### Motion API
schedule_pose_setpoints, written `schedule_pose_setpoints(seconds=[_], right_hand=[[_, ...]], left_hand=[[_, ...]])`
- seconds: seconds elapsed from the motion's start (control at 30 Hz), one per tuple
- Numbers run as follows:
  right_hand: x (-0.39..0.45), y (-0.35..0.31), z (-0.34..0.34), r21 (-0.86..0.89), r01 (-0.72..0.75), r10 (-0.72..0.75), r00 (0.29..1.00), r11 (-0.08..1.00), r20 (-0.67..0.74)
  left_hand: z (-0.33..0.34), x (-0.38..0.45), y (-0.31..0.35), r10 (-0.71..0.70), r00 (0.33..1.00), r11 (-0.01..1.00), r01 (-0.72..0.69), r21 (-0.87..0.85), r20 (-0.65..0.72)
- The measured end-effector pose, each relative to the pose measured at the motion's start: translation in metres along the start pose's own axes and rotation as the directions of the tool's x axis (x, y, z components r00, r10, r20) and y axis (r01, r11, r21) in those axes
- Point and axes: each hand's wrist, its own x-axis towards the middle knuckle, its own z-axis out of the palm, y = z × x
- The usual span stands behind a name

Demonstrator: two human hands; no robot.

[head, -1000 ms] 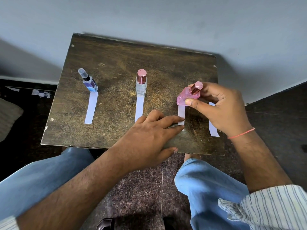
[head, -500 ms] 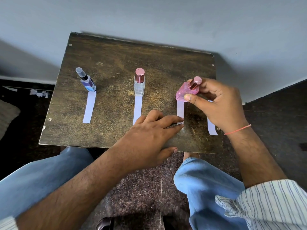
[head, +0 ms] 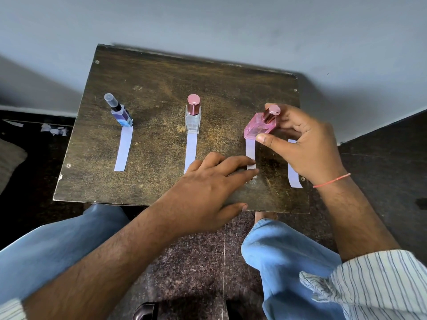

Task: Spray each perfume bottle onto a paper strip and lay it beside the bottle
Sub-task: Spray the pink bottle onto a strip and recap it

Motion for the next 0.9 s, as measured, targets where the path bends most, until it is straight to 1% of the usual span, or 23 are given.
schedule_pose_setpoints(seconds=[0.07,0.2,0.37,0.53,0.6,0.73,0.9], right_hand=[[-0.001,-0.001,-0.005,-0.018,0.006,-0.006,1.0,1.0,0.005],[-0.004,0.003,-0.021,-0.118,-0.006,0.011,0.999,0.993,0.039],[-0.016,0.014,-0.044,-0.247,0.025,-0.003,0.996,0.969,0.09],[-0.029,0.023,-0.071,-0.351,0.043,0.02,0.985,0.935,0.173],[-0.032,0.025,-0.077,-0.378,0.067,0.016,0.977,0.924,0.214],[-0.036,0.027,-0.078,-0.424,0.068,0.054,0.962,0.903,0.267],[-0.036,0.031,-0.079,-0.458,0.062,0.073,0.96,0.887,0.27]], left_hand=[[-0.002,0.001,0.0,-0.013,1.0,0.999,0.012,-0.049,-0.017],[-0.007,0.002,-0.004,-0.041,0.998,0.993,0.034,-0.116,-0.053],[-0.005,-0.001,-0.006,-0.028,0.999,0.997,0.026,-0.07,-0.037],[-0.005,-0.001,-0.004,-0.031,0.998,0.996,0.027,-0.079,-0.051],[-0.004,0.0,-0.003,-0.036,0.998,0.995,0.03,-0.092,-0.057],[-0.002,0.001,-0.001,-0.024,0.996,0.994,0.015,-0.108,-0.082],[0.0,0.004,-0.001,-0.018,0.994,0.994,0.006,-0.11,-0.11]])
